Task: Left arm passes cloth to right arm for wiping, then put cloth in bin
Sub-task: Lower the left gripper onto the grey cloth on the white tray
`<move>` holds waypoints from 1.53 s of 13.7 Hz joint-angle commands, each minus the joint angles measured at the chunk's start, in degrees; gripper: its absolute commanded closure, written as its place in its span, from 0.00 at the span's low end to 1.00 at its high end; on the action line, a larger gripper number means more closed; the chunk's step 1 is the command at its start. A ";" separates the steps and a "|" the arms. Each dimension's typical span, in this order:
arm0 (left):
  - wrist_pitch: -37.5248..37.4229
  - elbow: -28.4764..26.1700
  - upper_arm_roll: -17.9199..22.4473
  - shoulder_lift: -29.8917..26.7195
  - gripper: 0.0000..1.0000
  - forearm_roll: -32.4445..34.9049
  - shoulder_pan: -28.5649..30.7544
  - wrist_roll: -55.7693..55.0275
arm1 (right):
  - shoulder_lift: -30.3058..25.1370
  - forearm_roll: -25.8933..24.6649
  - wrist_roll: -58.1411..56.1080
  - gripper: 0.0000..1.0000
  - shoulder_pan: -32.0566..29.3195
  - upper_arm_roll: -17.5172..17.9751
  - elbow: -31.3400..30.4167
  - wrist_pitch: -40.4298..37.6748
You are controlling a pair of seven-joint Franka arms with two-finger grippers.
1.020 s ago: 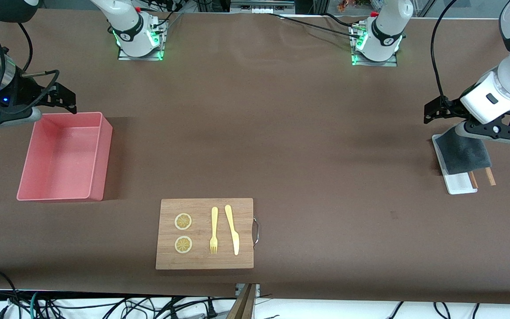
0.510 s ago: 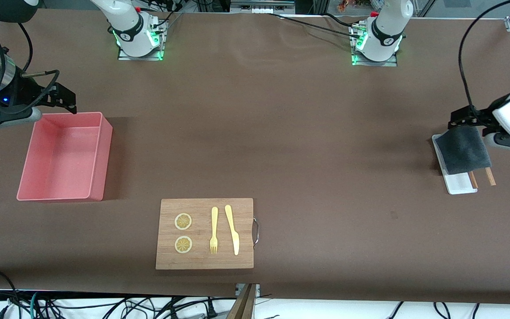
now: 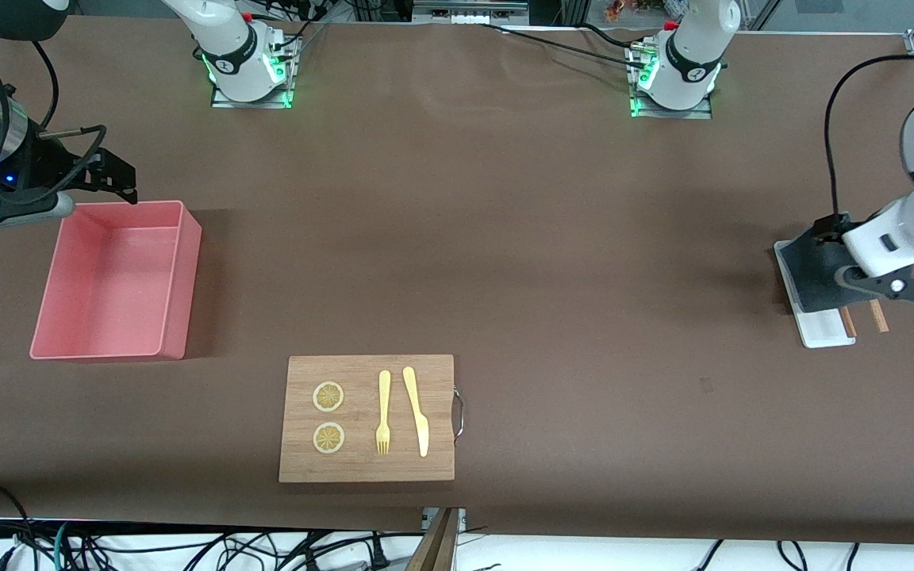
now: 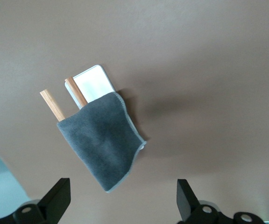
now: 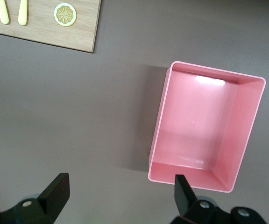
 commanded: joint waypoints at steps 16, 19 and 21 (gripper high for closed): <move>23.51 -34.61 -2.96 7.67 0.00 44.46 -0.94 -66.61 | 0.32 0.40 -0.36 0.01 -0.24 0.19 1.00 -0.26; 23.34 -35.32 -2.96 8.99 0.08 49.55 -0.76 -69.45 | 0.14 0.75 0.51 0.01 -0.59 -0.07 1.00 -0.87; 22.81 -36.19 -2.96 9.26 0.11 50.18 -0.67 -71.03 | -0.29 0.93 -0.01 0.00 -0.68 -0.34 2.31 -1.84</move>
